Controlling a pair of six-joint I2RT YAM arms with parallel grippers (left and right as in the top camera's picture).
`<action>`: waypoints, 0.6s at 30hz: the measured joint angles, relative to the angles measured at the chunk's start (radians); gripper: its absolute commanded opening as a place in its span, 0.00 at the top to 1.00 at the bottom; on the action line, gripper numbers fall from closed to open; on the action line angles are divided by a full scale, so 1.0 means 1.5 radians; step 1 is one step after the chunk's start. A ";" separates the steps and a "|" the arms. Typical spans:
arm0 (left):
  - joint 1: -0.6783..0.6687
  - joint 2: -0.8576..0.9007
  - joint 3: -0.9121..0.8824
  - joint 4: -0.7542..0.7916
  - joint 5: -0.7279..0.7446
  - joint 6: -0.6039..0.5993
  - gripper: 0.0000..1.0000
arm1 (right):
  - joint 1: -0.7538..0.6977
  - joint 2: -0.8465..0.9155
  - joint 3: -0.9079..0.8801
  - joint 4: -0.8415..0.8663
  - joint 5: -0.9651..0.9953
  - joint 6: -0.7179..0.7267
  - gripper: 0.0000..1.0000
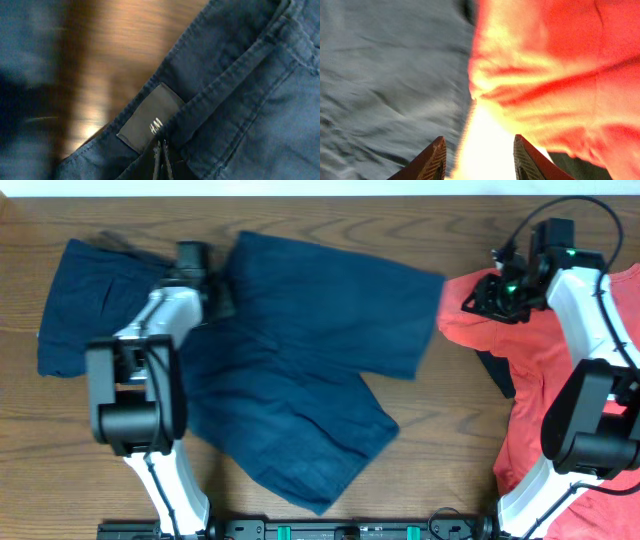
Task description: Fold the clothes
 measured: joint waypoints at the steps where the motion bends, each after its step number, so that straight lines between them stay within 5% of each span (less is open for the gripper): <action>1: 0.015 0.000 0.000 -0.001 0.009 -0.006 0.94 | 0.007 0.000 -0.006 0.016 0.005 0.001 0.58; 9: 0.040 -0.004 -0.001 -0.003 0.077 0.012 0.91 | 0.061 0.000 -0.090 0.127 0.042 0.055 0.56; 16: 0.006 -0.064 -0.035 -0.083 0.121 0.028 0.88 | 0.094 0.000 -0.189 0.260 0.087 0.080 0.94; 18: 0.000 -0.104 -0.043 -0.118 0.131 0.028 0.87 | 0.095 0.000 -0.217 0.300 0.115 0.098 0.98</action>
